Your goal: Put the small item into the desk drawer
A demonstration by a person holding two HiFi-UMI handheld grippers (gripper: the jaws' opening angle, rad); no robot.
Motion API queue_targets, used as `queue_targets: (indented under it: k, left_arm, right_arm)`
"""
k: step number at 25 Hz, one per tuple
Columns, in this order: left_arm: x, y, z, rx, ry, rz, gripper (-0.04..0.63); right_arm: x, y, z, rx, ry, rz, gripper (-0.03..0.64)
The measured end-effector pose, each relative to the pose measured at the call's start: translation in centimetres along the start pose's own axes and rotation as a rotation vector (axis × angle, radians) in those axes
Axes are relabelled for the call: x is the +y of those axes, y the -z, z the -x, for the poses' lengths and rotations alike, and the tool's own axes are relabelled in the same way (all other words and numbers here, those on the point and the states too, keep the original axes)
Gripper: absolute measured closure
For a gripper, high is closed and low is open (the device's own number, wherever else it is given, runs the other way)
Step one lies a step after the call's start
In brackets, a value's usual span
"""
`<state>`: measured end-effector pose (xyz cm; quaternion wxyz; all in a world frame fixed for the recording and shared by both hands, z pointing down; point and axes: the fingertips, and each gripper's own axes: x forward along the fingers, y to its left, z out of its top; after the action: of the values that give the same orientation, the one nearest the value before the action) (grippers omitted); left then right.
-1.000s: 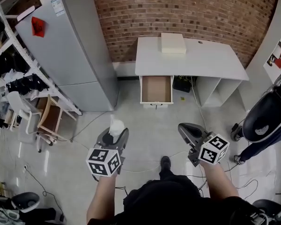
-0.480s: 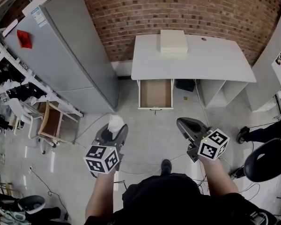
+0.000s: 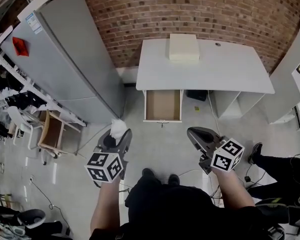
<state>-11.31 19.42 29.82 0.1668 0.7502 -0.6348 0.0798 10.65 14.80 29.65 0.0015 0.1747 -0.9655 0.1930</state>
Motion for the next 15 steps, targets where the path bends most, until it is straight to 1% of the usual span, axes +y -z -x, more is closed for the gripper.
queue_targets:
  k: [4, 8, 11, 15]
  left_arm:
    - [1.1, 0.6, -2.1, 0.002, 0.019, 0.023, 0.396]
    - [3.0, 0.7, -4.7, 0.012, 0.044, 0.051, 0.397]
    - [5.2, -0.1, -6.7, 0.006, 0.062, 0.052, 0.396]
    - [9.5, -1.7, -9.8, 0.007, 0.085, 0.044, 0.396]
  right_arm:
    - [-1.9, 0.7, -1.2, 0.029, 0.029, -0.005, 0.606]
    - [-3.2, 0.2, -3.3, 0.050, 0.046, 0.004, 0.606]
    - [-4.7, 0.0, -5.8, 0.066, 0.065, 0.002, 0.605]
    - [-6.7, -0.9, -10.7, 0.078, 0.098, 0.002, 0.606]
